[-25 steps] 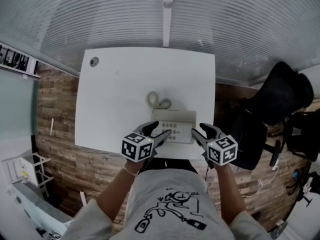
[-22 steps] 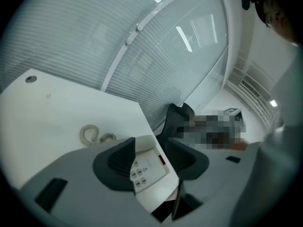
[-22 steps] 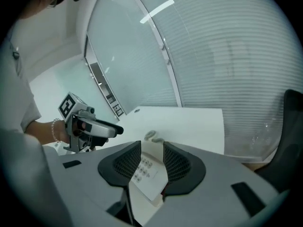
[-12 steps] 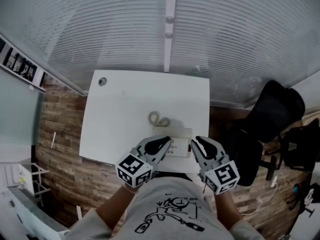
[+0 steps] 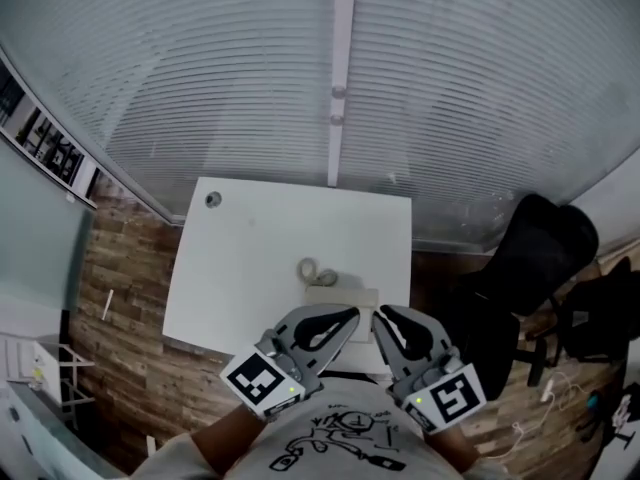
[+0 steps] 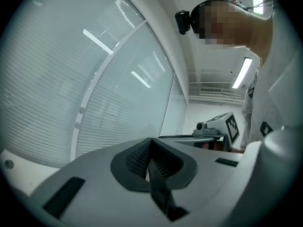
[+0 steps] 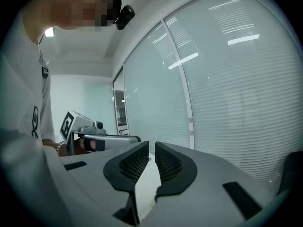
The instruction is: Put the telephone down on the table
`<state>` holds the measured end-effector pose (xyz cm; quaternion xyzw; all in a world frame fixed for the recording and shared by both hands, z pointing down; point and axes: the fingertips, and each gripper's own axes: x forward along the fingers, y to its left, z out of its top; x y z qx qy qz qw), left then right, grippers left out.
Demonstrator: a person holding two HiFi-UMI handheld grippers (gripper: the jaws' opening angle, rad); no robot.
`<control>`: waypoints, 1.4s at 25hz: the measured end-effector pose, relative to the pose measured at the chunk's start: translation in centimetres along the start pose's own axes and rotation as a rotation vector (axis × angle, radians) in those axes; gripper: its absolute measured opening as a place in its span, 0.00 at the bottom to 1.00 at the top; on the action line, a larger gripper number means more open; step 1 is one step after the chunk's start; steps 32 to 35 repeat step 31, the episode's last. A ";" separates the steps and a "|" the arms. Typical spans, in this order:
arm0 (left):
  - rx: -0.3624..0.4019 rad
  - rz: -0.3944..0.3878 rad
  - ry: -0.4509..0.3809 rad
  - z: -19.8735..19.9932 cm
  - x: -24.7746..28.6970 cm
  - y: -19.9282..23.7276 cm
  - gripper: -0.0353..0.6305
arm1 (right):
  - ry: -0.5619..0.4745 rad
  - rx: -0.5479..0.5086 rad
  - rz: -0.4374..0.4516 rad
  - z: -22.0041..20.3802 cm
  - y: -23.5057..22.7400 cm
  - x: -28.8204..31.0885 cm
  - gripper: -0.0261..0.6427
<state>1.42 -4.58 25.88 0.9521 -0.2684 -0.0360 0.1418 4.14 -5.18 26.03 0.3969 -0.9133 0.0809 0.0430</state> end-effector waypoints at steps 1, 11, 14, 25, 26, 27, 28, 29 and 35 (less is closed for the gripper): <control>0.012 -0.001 -0.009 0.6 0.0 -0.3 0.06 | -0.009 -0.009 -0.002 0.7 0.2 -0.1 0.13; 0.038 -0.009 -0.040 3.1 0.1 -1.7 0.06 | -0.059 -0.039 -0.017 3.2 0.8 -1.1 0.11; 0.033 -0.010 -0.038 3.2 0.1 -1.6 0.06 | -0.053 -0.042 -0.020 3.2 0.9 -0.9 0.10; 0.024 -0.011 -0.031 2.9 -0.2 -1.8 0.06 | -0.080 -0.046 -0.022 3.5 1.1 -1.1 0.10; 0.024 -0.012 -0.029 2.8 -0.2 -1.9 0.06 | -0.083 -0.049 -0.022 3.5 1.1 -1.1 0.10; 0.024 -0.012 -0.028 2.8 -0.2 -1.9 0.06 | -0.086 -0.052 -0.022 3.7 1.1 -1.1 0.10; 0.024 -0.013 -0.026 2.8 -0.2 -1.9 0.06 | -0.088 -0.054 -0.022 3.8 1.1 -1.1 0.10; 0.025 -0.013 -0.025 2.8 -0.2 -1.9 0.06 | -0.087 -0.053 -0.023 3.8 1.1 -1.1 0.10; 0.026 -0.013 -0.022 2.8 -0.1 -1.9 0.06 | -0.075 -0.049 -0.026 3.8 1.1 -1.0 0.10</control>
